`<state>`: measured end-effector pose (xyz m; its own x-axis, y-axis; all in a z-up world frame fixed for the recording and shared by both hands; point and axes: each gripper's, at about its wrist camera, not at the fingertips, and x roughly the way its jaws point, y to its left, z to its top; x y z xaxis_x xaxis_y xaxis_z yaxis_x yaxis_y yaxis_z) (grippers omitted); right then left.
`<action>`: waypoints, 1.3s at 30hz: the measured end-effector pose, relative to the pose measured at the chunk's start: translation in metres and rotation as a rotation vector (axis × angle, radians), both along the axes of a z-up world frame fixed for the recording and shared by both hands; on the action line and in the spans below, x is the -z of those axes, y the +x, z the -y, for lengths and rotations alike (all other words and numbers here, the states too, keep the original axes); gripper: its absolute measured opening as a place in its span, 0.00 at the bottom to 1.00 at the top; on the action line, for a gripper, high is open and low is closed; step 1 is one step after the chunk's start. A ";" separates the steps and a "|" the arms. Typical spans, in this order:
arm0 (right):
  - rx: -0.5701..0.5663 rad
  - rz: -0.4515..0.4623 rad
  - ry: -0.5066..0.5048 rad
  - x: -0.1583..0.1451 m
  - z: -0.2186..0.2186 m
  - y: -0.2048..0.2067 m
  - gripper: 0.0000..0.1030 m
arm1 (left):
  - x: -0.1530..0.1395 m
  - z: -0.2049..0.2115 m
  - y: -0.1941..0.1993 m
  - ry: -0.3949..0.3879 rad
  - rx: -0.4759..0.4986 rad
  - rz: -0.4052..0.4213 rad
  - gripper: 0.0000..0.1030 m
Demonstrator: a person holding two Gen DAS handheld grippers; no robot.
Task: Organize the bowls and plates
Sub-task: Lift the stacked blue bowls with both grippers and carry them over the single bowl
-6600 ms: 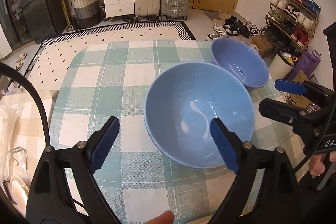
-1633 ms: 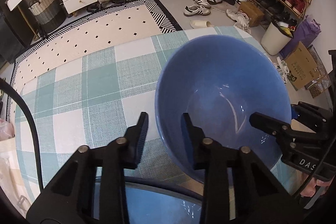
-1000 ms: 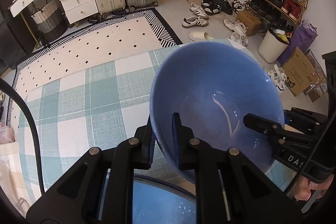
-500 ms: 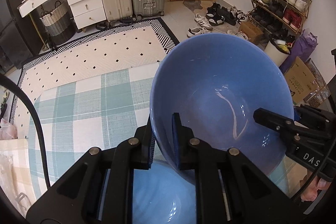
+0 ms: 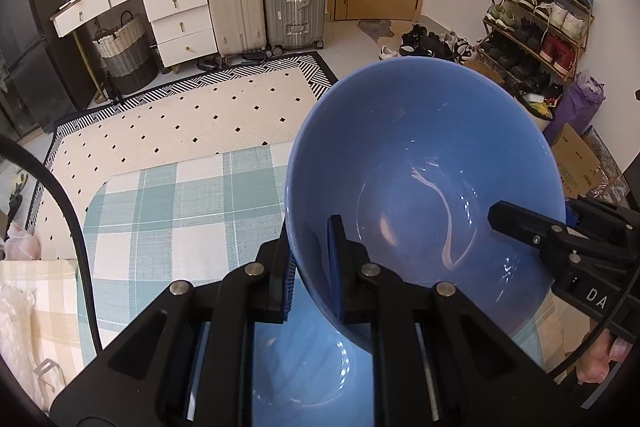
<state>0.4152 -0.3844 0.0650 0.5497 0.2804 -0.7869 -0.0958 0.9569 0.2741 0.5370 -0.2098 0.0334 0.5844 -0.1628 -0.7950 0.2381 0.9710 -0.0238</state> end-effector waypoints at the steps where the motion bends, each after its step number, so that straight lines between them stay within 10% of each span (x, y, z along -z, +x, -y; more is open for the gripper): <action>1: -0.002 0.004 -0.002 -0.003 -0.001 -0.001 0.29 | -0.003 -0.001 -0.002 -0.001 -0.004 0.003 0.11; 39: -0.152 0.029 -0.023 -0.027 -0.093 -0.050 0.29 | -0.052 -0.133 -0.155 0.002 -0.151 0.053 0.11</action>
<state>0.3648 -0.2912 0.0925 0.5247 0.3441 -0.7786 -0.2473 0.9368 0.2474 0.3821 -0.0765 0.0853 0.6430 -0.0686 -0.7628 0.0906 0.9958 -0.0132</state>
